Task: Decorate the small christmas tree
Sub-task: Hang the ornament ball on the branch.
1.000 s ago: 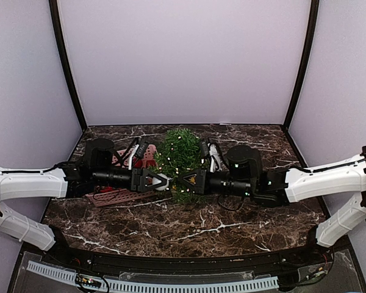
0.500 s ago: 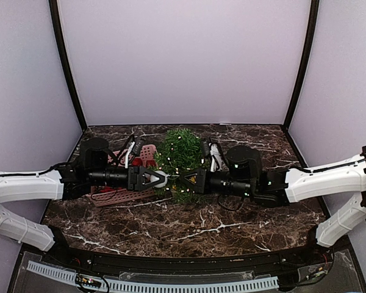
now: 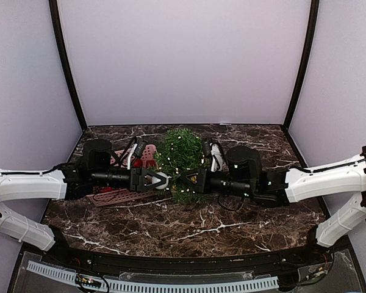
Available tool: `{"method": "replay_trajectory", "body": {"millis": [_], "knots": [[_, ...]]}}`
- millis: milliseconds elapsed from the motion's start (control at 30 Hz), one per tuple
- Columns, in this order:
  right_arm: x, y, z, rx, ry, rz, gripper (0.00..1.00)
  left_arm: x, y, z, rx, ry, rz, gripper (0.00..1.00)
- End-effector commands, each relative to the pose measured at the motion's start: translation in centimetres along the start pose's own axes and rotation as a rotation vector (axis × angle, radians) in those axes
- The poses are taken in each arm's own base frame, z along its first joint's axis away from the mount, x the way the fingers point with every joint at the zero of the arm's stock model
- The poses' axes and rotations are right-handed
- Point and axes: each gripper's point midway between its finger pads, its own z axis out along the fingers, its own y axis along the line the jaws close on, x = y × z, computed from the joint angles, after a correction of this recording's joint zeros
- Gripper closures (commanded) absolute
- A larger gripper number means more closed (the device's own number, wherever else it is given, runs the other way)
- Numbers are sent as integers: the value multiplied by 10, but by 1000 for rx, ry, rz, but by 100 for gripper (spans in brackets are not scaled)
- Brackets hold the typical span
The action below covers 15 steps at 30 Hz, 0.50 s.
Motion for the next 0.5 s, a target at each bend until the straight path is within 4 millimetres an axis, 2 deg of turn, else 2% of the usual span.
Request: {"method": "replay_trajectory", "body": {"millis": [0, 467], "knots": [[0, 5, -1, -13, -6, 9, 100, 1, -1, 1, 16, -4, 5, 64], [2, 3, 2, -12, -9, 18, 100, -1, 9, 5, -26, -20, -5, 64]]}}
